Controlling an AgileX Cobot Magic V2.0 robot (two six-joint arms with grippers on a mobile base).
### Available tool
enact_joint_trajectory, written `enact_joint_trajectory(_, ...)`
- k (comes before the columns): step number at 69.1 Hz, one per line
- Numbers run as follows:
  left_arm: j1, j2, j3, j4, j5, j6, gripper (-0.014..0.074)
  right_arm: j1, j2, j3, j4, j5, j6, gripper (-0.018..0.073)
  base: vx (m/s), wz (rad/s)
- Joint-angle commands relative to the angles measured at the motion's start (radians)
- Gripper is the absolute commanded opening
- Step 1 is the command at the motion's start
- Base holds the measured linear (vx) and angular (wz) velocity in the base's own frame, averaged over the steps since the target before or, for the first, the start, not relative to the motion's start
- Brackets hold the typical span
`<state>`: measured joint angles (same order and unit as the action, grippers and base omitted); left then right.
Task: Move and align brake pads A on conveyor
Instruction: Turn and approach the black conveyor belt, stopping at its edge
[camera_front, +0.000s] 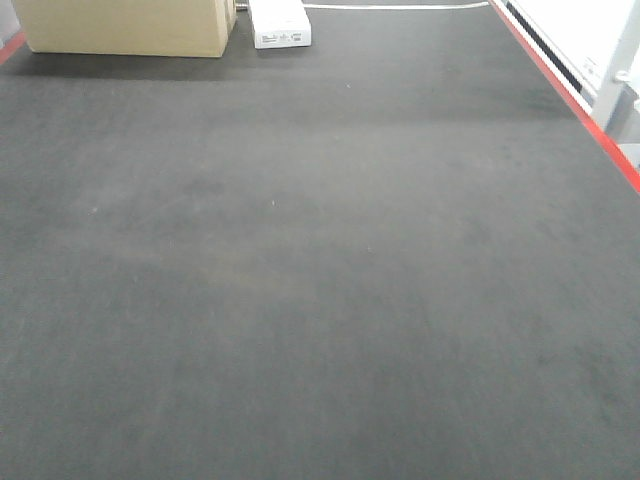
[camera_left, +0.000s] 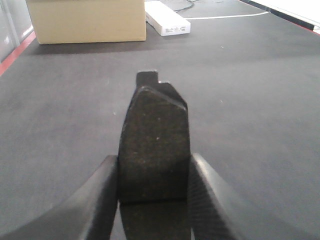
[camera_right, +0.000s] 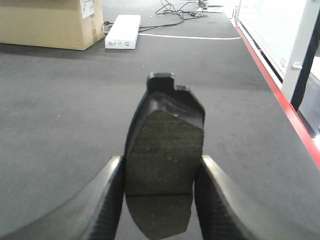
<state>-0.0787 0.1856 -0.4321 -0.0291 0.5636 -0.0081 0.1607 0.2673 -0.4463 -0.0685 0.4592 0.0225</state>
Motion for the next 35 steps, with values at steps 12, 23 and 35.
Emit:
enact_joint_trajectory(12, -0.006, 0.007, -0.025, -0.008, -0.098, -0.002, -0.0006, -0.007, 0.009, -0.031, -0.007, -0.099, -0.011, -0.0008, 0.23, 0.04)
enact_joint_trajectory(23, -0.006, 0.007, -0.025, -0.008, -0.098, -0.002, -0.0006, -0.007, 0.009, -0.031, -0.007, -0.099, -0.011, -0.0008, 0.17, 0.04)
enact_joint_trajectory(35, -0.006, 0.007, -0.025, -0.008, -0.098, -0.002, -0.0006, -0.007, 0.009, -0.031, -0.007, -0.099, -0.011, -0.0008, 0.08, 0.02)
